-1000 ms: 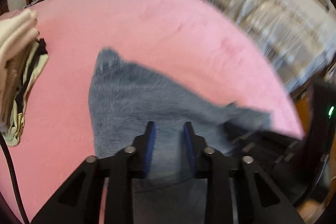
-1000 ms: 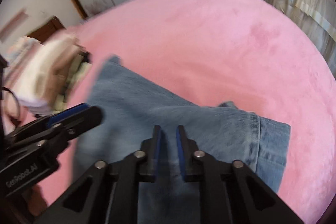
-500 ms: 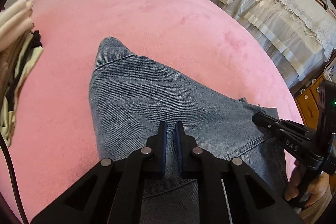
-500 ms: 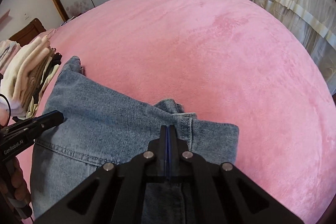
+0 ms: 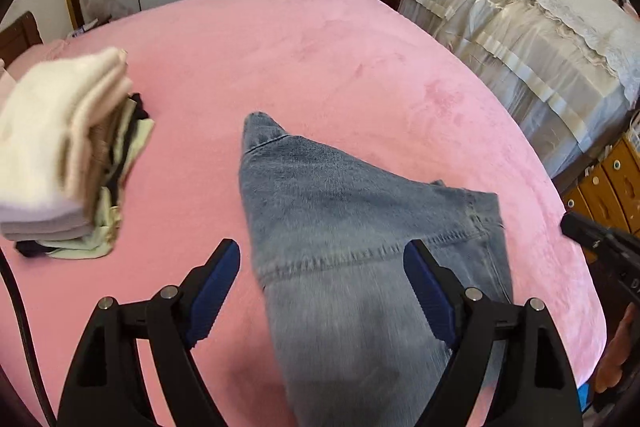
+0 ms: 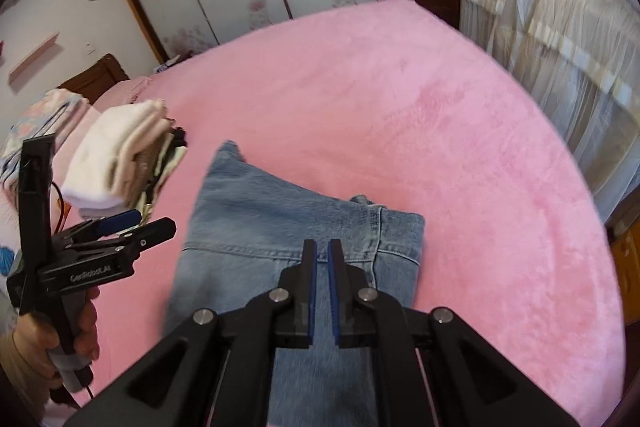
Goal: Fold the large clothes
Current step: 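Grasp the folded jacket with both grippers and lift it, then carry the held jacket with both grippers onto the folded clothes stack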
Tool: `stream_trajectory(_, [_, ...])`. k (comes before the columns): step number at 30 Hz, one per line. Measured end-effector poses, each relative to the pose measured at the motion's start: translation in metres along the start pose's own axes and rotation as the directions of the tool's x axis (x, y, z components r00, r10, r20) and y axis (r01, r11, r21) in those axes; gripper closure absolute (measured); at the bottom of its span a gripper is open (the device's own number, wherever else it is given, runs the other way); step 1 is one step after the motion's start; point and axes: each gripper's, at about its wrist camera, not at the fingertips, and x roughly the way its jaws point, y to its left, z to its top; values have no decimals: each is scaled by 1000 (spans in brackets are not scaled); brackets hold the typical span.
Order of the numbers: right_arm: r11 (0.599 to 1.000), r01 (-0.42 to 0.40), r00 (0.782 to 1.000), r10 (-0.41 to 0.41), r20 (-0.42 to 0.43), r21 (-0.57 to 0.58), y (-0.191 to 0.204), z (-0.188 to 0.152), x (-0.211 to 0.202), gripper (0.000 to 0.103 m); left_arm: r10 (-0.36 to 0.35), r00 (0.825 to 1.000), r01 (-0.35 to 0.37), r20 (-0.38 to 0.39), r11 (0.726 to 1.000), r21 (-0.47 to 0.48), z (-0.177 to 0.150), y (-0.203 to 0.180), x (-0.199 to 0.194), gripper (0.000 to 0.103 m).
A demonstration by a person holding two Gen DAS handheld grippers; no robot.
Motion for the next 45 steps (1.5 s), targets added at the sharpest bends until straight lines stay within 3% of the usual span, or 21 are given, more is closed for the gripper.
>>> stream_trajectory(5, [995, 73, 991, -64, 120, -73, 18, -8, -58, 41, -24, 1000, 24, 20, 999, 27, -9, -9, -51, 20])
stream_trajectory(9, [992, 57, 987, -40, 153, -108, 27, -13, -88, 37, -44, 998, 42, 38, 998, 47, -16, -13, -85, 20])
stream_trajectory(11, [992, 46, 987, -27, 162, -115, 29, -16, -100, 29, -60, 997, 58, 37, 997, 50, -20, -15, -99, 20])
stream_trajectory(14, [991, 61, 982, -38, 187, -119, 31, -19, -113, 29, -83, 996, 81, 37, 995, 57, -27, -19, -113, 20])
stream_trajectory(18, [992, -75, 985, 90, 146, -100, 25, -22, -118, 28, -103, 993, 99, 59, 993, 63, -37, -23, -125, 20])
stream_trajectory(20, [989, -118, 983, 129, 130, -88, 22, -24, -116, 15, -117, 991, 112, 70, 991, 68, -43, -23, -128, 20])
stream_trajectory(23, [989, -125, 981, 135, 136, -79, 15, -29, -111, 7, -166, 984, 160, 64, 983, 90, -52, -23, -123, 20])
stream_trajectory(25, [987, -155, 982, 160, 101, -51, 7, -31, -102, 6, -209, 978, 205, 26, 973, 102, -58, -23, -113, 20])
stream_trajectory(27, [990, -133, 989, 136, 57, -51, 1, -35, -88, 4, -249, 968, 252, -36, 964, 82, -65, -18, -97, 20])
stream_trajectory(31, [990, -138, 990, 138, -23, -25, -15, -50, -53, 3, -316, 940, 315, -128, 949, -25, -79, 2, -57, 20])
stream_trajectory(36, [977, -190, 976, 198, -94, 94, -53, -69, 2, 0, -282, 941, 276, -185, 959, -58, -92, 22, 0, 20])
stream_trajectory(38, [971, -193, 960, 216, -179, 139, -67, -77, 32, 0, -292, 936, 285, -195, 956, -65, -96, 27, 18, 20])
stream_trajectory(41, [954, -213, 929, 265, -258, 212, -84, -89, 69, 0, -346, 914, 333, -211, 938, -96, -102, 35, 43, 20])
stream_trajectory(45, [926, -264, 892, 341, -296, 271, -97, -98, 101, 0, -351, 916, 337, -192, 936, -106, -102, 43, 62, 19])
